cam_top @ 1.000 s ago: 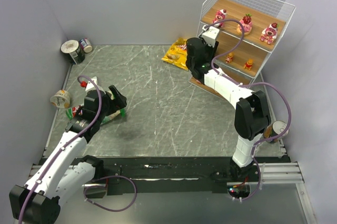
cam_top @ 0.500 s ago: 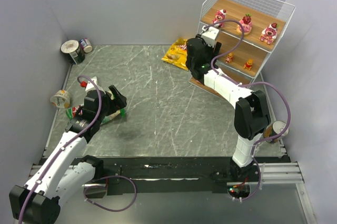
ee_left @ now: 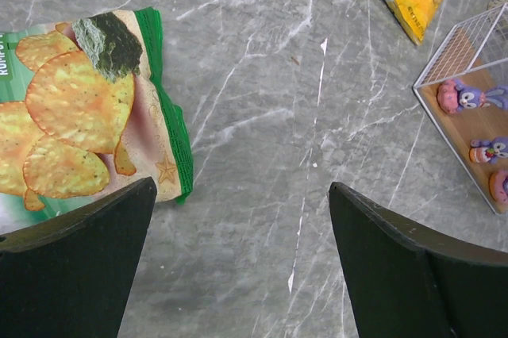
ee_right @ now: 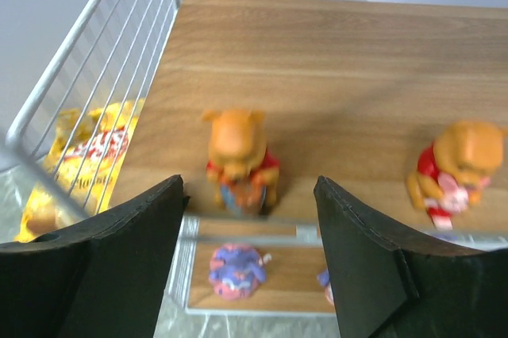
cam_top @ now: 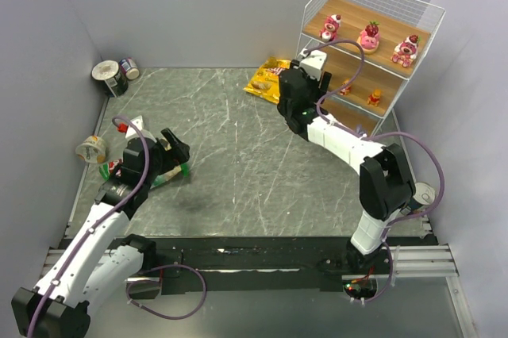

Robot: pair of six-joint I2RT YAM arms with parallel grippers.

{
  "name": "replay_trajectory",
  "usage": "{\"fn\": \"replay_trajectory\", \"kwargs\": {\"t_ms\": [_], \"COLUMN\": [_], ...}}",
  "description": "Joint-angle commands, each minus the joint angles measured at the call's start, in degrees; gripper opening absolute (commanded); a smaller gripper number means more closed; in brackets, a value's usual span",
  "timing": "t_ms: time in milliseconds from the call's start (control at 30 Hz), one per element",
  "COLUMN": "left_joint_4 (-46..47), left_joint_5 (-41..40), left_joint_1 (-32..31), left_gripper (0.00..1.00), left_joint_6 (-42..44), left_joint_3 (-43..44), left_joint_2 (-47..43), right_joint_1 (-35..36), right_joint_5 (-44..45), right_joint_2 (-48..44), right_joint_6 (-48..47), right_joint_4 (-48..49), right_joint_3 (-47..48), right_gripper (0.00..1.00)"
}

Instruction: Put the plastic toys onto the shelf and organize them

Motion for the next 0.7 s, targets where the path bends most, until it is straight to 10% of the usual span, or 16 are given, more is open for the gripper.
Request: {"fn": "replay_trajectory", "kwargs": {"t_ms": [0, 467, 667], "left_joint_4": [0.7, 0.8, 3.5], "left_joint_5": [-1.0, -0.9, 0.9], "left_joint_1": [0.4, 0.4, 0.4], "left_gripper": [0.96, 0.96, 0.96], "left_joint_6": [-1.1, -0.1, 1.2], "left_joint_3": [0.3, 0.7, 0.6], "left_joint_2": [-1.5, -2.5, -4.7], "right_joint_1": [2.6, 6.3, 9.0], "right_joint_5": [2.9, 5.9, 0.9], "right_joint_2": [-4.1, -10.5, -18.7], "right_joint_6": [-1.0, -3.9, 9.3], "right_joint_4": [0.0, -0.6, -24.4], "right_joint_3": [-2.1, -5.2, -2.5], "right_gripper": [0.75, 0.76, 0.77]}}
